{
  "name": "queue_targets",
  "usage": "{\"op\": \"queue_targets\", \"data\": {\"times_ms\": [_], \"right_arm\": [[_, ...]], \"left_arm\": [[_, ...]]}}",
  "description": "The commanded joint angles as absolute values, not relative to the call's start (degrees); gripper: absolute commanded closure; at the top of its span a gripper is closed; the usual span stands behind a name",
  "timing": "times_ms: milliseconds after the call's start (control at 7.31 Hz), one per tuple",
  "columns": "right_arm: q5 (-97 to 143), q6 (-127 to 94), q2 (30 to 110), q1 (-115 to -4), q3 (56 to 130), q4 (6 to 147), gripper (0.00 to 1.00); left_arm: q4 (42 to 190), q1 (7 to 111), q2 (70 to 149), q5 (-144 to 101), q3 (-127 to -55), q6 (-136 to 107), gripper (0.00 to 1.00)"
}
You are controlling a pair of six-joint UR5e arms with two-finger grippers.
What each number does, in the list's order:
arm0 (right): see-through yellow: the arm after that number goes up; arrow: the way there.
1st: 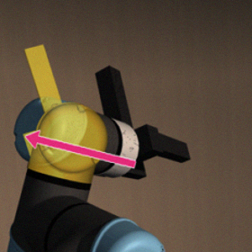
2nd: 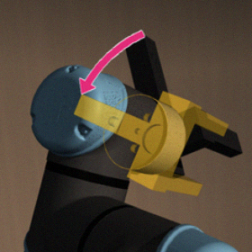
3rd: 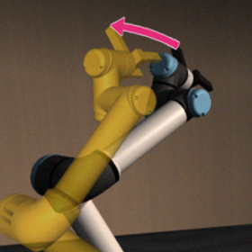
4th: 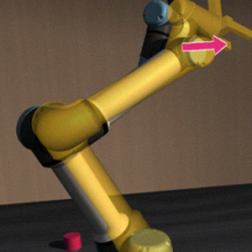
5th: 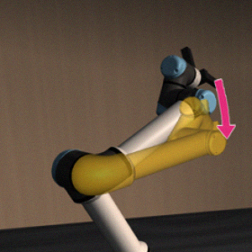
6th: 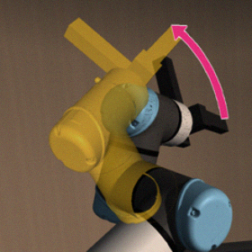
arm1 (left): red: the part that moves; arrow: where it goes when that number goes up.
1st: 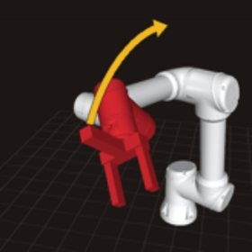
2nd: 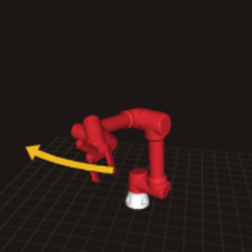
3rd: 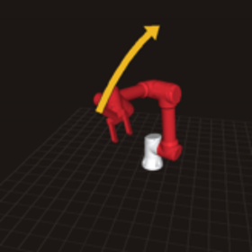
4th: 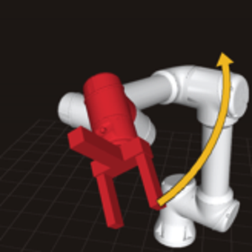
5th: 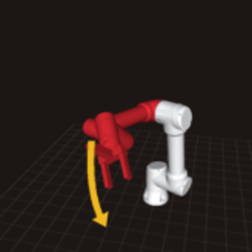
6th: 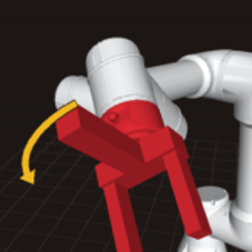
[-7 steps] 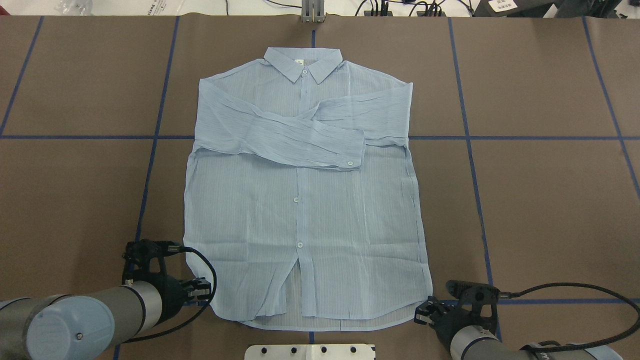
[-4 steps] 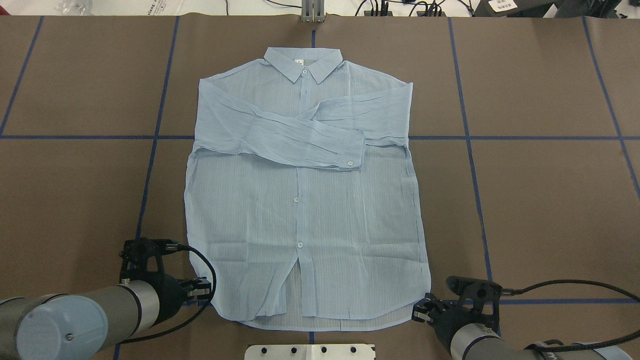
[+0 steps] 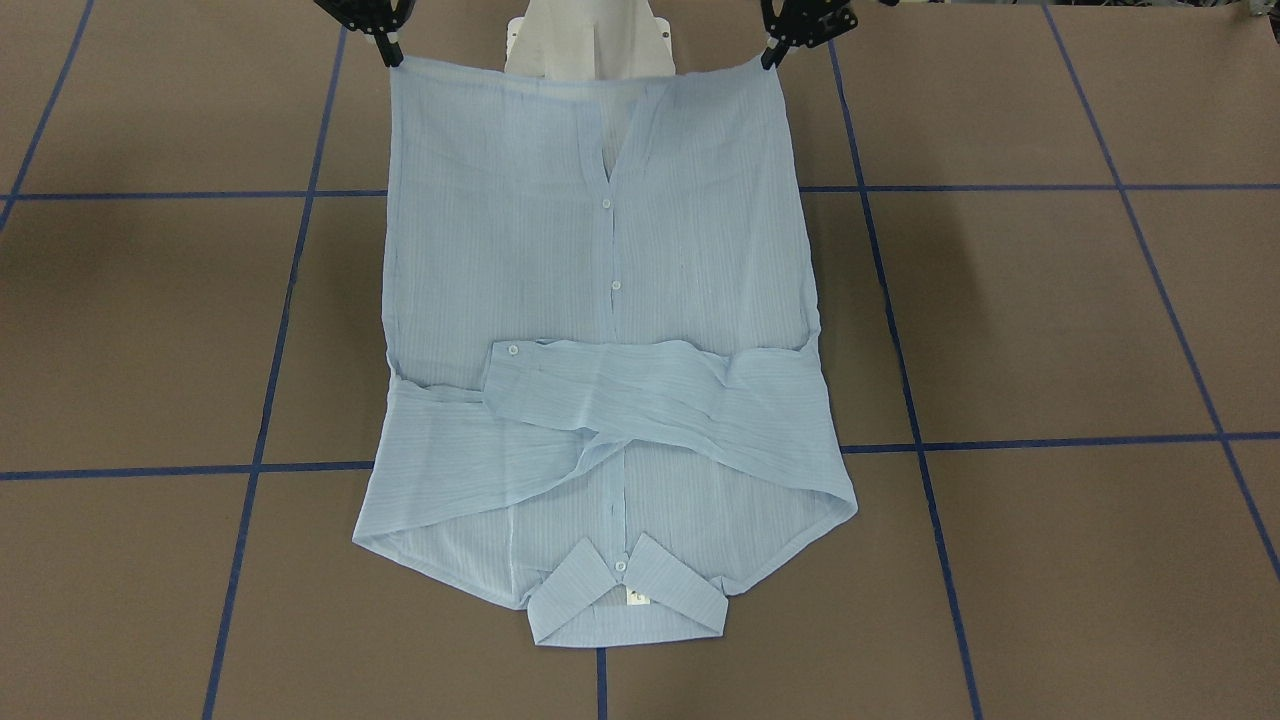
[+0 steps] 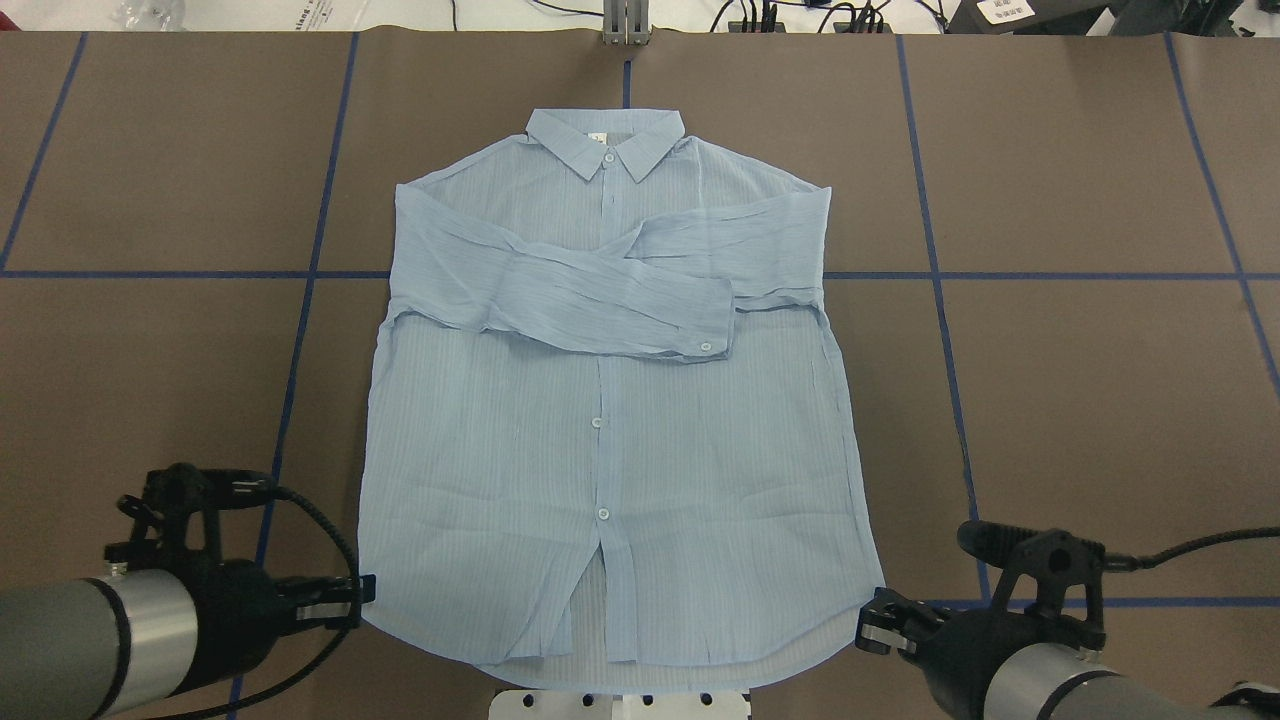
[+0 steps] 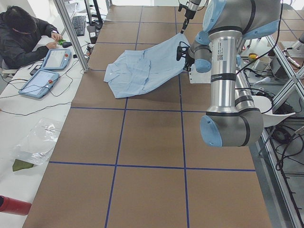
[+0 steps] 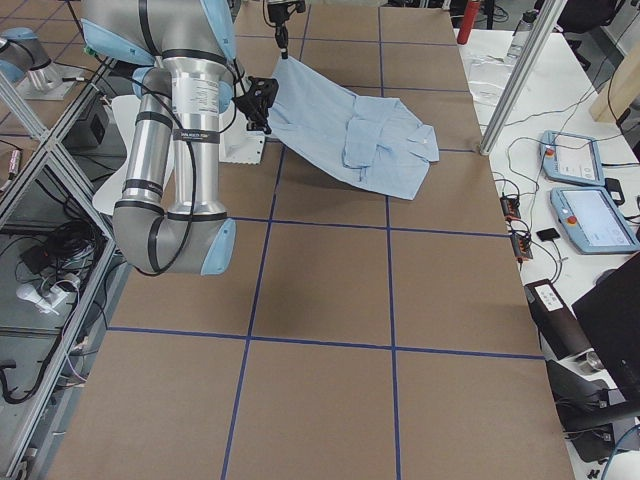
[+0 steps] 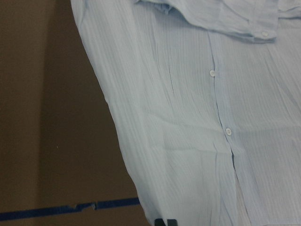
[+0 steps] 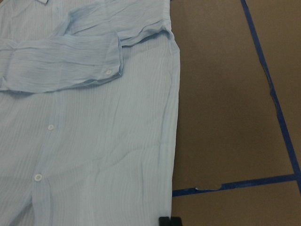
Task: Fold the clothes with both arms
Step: 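Lift the hem with both grippers and fold it toward the collar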
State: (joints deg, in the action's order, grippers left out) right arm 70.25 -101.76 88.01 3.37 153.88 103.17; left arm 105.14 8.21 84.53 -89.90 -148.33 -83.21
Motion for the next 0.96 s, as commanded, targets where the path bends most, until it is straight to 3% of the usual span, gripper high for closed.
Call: {"op": "queue_targets", "data": {"times_ms": [0, 547, 820], "right_arm": [[74.69, -101.34, 77.66, -0.77, 155.84, 115.26, 1.00], [74.44, -93.46, 69.81, -14.28, 146.89, 116.28, 1.00], [74.35, -88.53, 63.22, -21.94, 136.73, 114.02, 1.00]], "left_arm": [[100.90, 10.27, 85.68, -93.25, -151.62, -83.14, 1.00], [100.81, 27.20, 99.20, -92.90, -134.42, -74.21, 1.00], [100.81, 35.13, 105.17, -92.73, -129.31, -67.69, 1.00]]}}
